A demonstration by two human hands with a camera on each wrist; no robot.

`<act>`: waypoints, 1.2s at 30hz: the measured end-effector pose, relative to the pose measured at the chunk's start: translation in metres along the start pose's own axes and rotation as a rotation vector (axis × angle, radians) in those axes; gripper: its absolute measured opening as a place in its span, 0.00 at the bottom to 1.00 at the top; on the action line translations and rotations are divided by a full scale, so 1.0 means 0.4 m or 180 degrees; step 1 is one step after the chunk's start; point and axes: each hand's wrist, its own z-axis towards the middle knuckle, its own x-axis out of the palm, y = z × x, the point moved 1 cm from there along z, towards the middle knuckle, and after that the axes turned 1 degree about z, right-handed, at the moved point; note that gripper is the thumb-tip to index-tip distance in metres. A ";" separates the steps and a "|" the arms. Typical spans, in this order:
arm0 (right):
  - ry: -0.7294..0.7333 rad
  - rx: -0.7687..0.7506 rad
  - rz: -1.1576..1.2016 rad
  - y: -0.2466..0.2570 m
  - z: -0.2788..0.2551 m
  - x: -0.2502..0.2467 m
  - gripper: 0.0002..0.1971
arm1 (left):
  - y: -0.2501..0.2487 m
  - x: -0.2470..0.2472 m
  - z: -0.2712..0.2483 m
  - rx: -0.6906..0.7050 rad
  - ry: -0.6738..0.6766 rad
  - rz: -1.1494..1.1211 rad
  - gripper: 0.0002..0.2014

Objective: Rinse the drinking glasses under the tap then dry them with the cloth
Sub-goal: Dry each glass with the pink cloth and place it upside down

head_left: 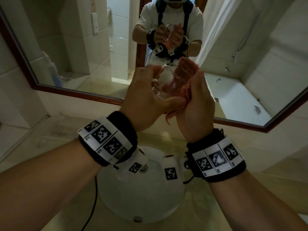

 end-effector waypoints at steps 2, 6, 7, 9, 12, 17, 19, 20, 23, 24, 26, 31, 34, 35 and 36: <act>0.0020 0.0015 0.0010 -0.001 0.000 -0.002 0.24 | 0.004 -0.009 0.007 -0.0089 0.0010 0.0017 0.46; 0.0037 0.0149 0.0079 0.007 0.013 -0.010 0.29 | 0.006 -0.021 0.011 -0.0099 0.0233 -0.0283 0.39; 0.0081 0.0216 0.0147 0.009 0.017 -0.010 0.31 | 0.006 -0.024 0.011 -0.0138 0.0247 -0.0438 0.38; 0.0120 0.0310 0.0321 0.010 0.025 -0.010 0.34 | 0.010 -0.026 0.009 -0.0349 0.0246 -0.0842 0.38; 0.0190 0.0336 0.0404 0.000 0.032 -0.011 0.33 | 0.023 -0.015 0.005 -0.0344 0.0315 -0.1009 0.26; 0.0040 0.0390 0.0635 -0.021 0.027 0.002 0.31 | 0.027 0.006 0.000 -0.0058 0.0407 -0.0525 0.37; 0.0093 0.0395 0.0660 -0.027 0.019 0.010 0.30 | 0.036 0.003 0.005 -0.0056 0.0322 -0.0179 0.45; 0.0136 0.0397 0.0654 -0.030 0.014 0.016 0.29 | 0.038 -0.001 0.008 -0.0068 0.0265 -0.0033 0.47; 0.0210 0.0405 0.0596 -0.035 0.003 0.030 0.31 | 0.021 -0.015 0.012 -0.0141 0.0237 0.0077 0.49; 0.0216 0.0414 0.0585 -0.034 0.003 0.032 0.32 | 0.014 -0.019 0.013 -0.0148 0.0249 0.0077 0.48; 0.0262 0.0407 0.0611 -0.033 0.003 0.030 0.31 | 0.004 -0.023 0.011 -0.0152 0.0234 0.0056 0.44; 0.0334 0.0465 0.0740 -0.022 0.012 0.010 0.31 | 0.016 -0.009 -0.009 -0.0224 0.0032 -0.0406 0.43; 0.0298 0.0574 0.0802 -0.022 0.011 0.001 0.33 | 0.015 -0.006 -0.018 -0.0316 -0.0024 -0.0553 0.40; 0.0259 0.0596 0.0806 -0.022 0.010 -0.002 0.34 | 0.013 -0.005 -0.021 -0.0319 0.0020 -0.0575 0.37; 0.0221 0.0610 0.0815 -0.023 0.009 -0.005 0.34 | 0.013 -0.004 -0.024 -0.0316 0.0061 -0.0595 0.34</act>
